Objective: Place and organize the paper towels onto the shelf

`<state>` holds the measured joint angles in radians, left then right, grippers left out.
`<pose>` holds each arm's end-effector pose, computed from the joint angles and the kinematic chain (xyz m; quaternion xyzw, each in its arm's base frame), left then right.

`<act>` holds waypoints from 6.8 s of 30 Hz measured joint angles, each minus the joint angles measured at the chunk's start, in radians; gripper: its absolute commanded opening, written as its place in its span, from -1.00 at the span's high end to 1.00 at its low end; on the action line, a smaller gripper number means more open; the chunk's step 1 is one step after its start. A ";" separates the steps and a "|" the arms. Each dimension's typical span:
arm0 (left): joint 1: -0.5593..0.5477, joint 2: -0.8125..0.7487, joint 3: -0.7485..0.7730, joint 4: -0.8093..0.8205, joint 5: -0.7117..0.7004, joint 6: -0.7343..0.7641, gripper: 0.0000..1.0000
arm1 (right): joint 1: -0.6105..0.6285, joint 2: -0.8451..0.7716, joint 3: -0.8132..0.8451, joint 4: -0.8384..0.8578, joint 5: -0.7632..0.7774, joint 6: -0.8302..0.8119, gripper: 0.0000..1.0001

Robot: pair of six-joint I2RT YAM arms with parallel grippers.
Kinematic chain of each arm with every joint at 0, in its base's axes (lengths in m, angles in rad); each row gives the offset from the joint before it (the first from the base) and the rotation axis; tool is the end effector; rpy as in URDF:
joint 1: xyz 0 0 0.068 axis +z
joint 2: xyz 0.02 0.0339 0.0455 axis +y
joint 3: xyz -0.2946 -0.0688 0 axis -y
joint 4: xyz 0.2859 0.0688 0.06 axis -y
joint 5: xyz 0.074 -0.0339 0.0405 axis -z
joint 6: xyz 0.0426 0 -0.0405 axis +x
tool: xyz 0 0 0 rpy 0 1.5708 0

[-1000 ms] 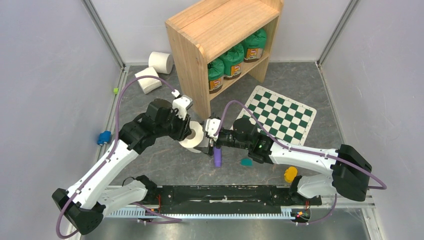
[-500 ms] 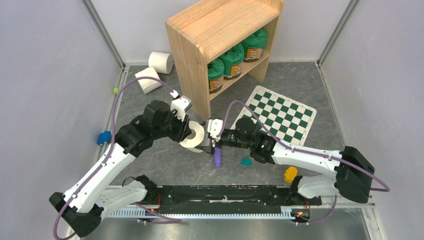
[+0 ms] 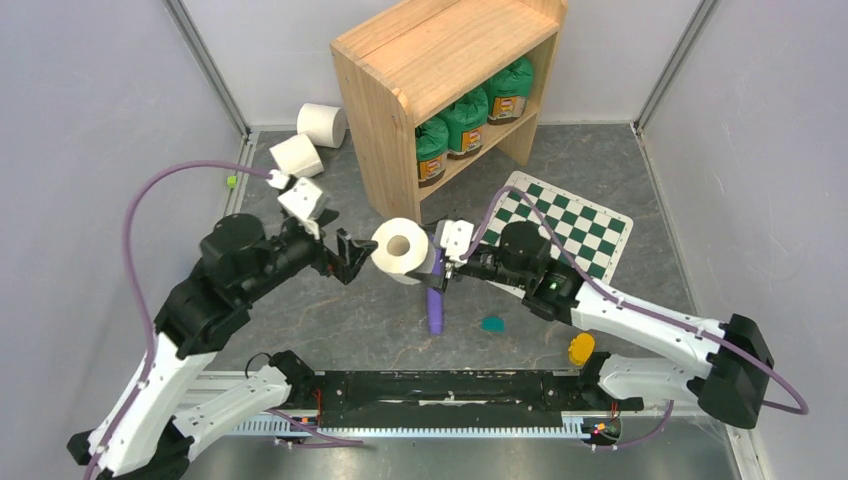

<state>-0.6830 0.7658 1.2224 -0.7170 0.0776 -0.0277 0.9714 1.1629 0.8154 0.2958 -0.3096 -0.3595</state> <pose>0.1145 -0.0974 0.4676 0.2774 0.7426 -0.2407 0.5601 0.1624 0.2606 0.3371 -0.5259 0.4981 0.3115 0.6151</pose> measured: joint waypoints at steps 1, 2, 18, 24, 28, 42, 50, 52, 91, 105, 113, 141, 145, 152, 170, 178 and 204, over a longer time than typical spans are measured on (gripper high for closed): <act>0.000 -0.018 0.004 0.011 -0.023 0.000 -0.99 | -0.011 -0.011 0.008 -0.010 0.000 0.000 0.66; 0.000 -0.034 0.005 0.022 -0.048 0.000 -0.99 | -0.024 -0.024 0.021 -0.023 0.000 0.000 0.69; 0.000 -0.227 -0.288 0.169 -0.444 0.000 -0.99 | -0.264 -0.096 0.400 -0.224 0.100 0.031 0.87; 0.000 -0.233 -0.400 0.202 -0.508 -0.001 -0.99 | -0.307 -0.047 0.587 -0.288 0.208 0.026 1.00; 0.000 -0.229 -0.469 0.227 -0.530 -0.005 -0.99 | -0.363 0.031 0.710 -0.311 0.284 0.019 1.00; 0.000 -0.182 -0.592 0.267 -0.594 -0.018 -0.99 | -0.711 0.478 1.182 -0.291 0.167 0.139 1.00; 0.000 -0.117 -0.592 0.278 -0.628 -0.014 -0.99 | -0.784 0.647 1.272 -0.156 0.053 0.272 0.94; 0.000 -0.100 -0.592 0.278 -0.630 -0.009 -0.99 | -0.784 0.673 1.280 -0.126 0.036 0.292 0.85; 0.000 -0.090 -0.592 0.278 -0.644 0.003 -0.99 | -0.792 0.576 1.031 0.092 0.127 0.276 -0.96; 0.000 -0.107 -0.592 0.278 -0.645 0.001 -0.99 | -0.792 0.149 0.531 0.166 0.195 0.254 -0.96; 0.018 0.002 -0.530 0.263 -0.649 -0.080 -0.99 | -0.792 -0.195 0.116 0.142 0.222 0.281 -0.96; 0.992 0.869 -0.207 0.827 0.180 -0.562 -0.94 | -0.694 -0.527 -0.274 -0.022 0.255 0.286 -0.96; 1.038 1.040 -0.099 0.922 0.294 -0.606 -0.87 | -0.694 -0.527 -0.279 -0.023 0.266 0.272 -0.96; 1.094 1.267 0.018 1.119 0.473 -0.745 -0.84 | -0.694 -0.494 -0.280 -0.029 0.285 0.241 -0.96; 1.099 1.450 0.175 1.244 0.561 -0.864 -0.76 | -0.694 -0.460 -0.267 -0.076 0.329 0.204 -0.96; 1.099 1.485 0.186 1.267 0.565 -0.896 -0.50 | -0.694 -0.461 -0.260 -0.081 0.334 0.201 -0.96; 1.101 1.145 -0.061 1.045 0.607 -0.785 0.61 | -0.694 -0.433 -0.258 -0.081 0.224 0.227 -0.96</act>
<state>0.4175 1.9106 1.1610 0.3279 0.6842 -0.8127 0.2779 0.7300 0.5571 0.2146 -0.0853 -0.1322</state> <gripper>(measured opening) 0.534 0.979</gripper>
